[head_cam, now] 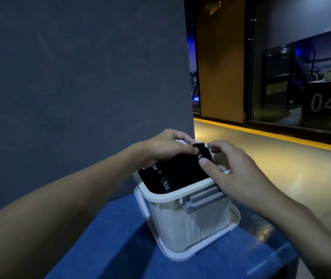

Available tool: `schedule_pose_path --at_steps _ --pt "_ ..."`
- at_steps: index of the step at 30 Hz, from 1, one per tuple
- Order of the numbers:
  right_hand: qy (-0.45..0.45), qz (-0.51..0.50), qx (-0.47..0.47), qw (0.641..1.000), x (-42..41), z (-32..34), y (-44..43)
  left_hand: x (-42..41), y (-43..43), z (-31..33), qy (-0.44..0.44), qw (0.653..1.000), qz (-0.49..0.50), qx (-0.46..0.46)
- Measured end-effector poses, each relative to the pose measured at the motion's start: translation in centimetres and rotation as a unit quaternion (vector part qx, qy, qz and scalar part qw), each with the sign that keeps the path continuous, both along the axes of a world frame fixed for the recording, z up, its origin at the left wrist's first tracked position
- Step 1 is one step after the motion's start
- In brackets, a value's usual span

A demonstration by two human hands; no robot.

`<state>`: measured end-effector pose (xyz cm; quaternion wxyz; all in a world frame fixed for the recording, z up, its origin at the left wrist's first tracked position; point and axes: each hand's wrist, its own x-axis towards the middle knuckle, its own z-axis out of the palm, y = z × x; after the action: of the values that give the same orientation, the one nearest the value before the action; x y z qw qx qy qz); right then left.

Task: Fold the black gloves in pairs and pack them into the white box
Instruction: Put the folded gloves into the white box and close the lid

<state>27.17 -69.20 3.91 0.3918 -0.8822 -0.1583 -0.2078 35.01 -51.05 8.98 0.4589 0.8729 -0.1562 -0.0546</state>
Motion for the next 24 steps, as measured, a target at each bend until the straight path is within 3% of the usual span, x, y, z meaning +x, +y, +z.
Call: schedule_pose_path --at_steps 5,13,18,24 --pt "0.002 -0.018 -0.017 1.0 0.0 -0.2 -0.1 0.2 0.3 -1.1 -0.021 0.996 -0.04 0.08" --pt "0.024 -0.026 -0.022 0.999 -0.5 -0.3 -0.3 0.5 0.4 -1.5 0.021 0.998 -0.066 -0.005" --pt "0.017 -0.03 -0.023 0.999 -0.4 -0.5 -0.3 0.9 0.4 -2.5 -0.015 0.992 -0.081 0.095" --pt "0.016 -0.017 -0.025 0.999 -0.5 -0.7 -0.7 1.3 1.1 -2.5 -0.066 0.985 -0.107 0.12"
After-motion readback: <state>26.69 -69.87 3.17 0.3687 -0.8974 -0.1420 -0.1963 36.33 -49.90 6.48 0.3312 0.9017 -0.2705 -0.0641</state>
